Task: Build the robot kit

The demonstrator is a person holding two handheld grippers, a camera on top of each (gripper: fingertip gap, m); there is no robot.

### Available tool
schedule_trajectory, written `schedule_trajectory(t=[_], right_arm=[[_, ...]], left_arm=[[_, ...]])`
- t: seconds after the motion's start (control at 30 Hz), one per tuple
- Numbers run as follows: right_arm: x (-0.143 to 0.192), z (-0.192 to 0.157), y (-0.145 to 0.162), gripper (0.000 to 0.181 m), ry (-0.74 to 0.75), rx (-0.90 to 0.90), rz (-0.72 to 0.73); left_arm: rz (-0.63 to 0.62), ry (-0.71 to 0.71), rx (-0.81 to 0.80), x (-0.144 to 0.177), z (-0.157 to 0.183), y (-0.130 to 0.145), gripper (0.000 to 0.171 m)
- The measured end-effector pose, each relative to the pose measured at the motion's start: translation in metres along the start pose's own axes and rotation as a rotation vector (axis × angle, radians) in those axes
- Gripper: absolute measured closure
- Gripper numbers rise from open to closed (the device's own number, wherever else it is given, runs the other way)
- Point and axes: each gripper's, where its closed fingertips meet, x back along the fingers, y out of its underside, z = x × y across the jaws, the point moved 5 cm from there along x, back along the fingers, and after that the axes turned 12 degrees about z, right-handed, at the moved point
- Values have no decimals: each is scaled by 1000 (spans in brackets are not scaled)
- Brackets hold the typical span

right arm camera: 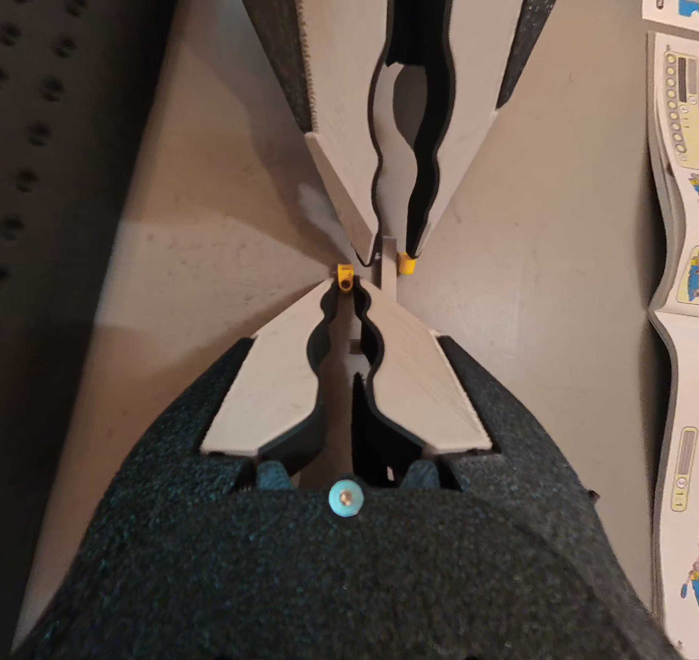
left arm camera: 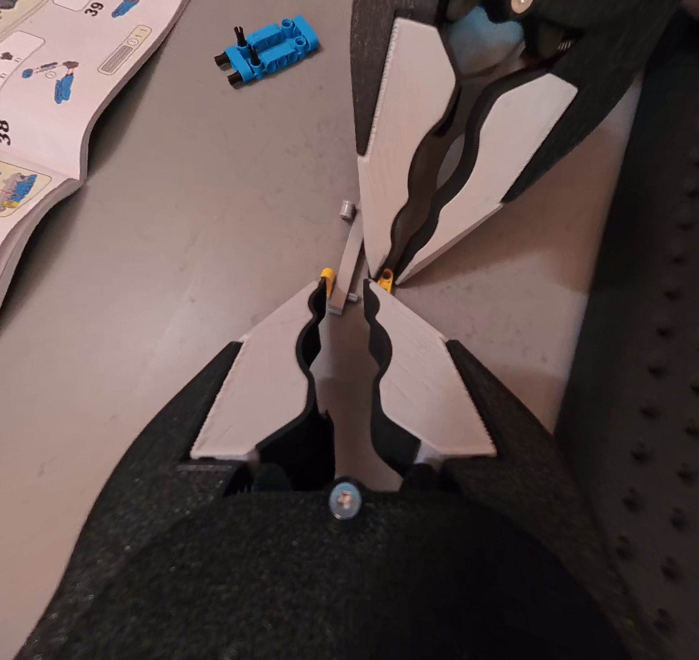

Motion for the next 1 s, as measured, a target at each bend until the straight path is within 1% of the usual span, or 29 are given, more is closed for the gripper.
schedule_trajectory(t=[0.2,0.3,0.43,0.67,0.8,1.0], right_arm=[[6,4,-4,170,20,-16,32],[9,2,-1,179,-9,-44,22],[4,0,-2,179,-19,-32,25],[8,4,-4,177,18,-11,45],[9,3,-3,177,5,-15,36],[0,-3,-5,177,-14,4,31]], left_arm=[[6,17,24,6,-3,2,150],[-10,26,21,5,-2,6,150],[-9,35,18,-2,1,6,149],[-9,31,35,9,-5,8,142],[-29,68,22,8,1,11,142],[-42,105,33,4,8,14,143]])
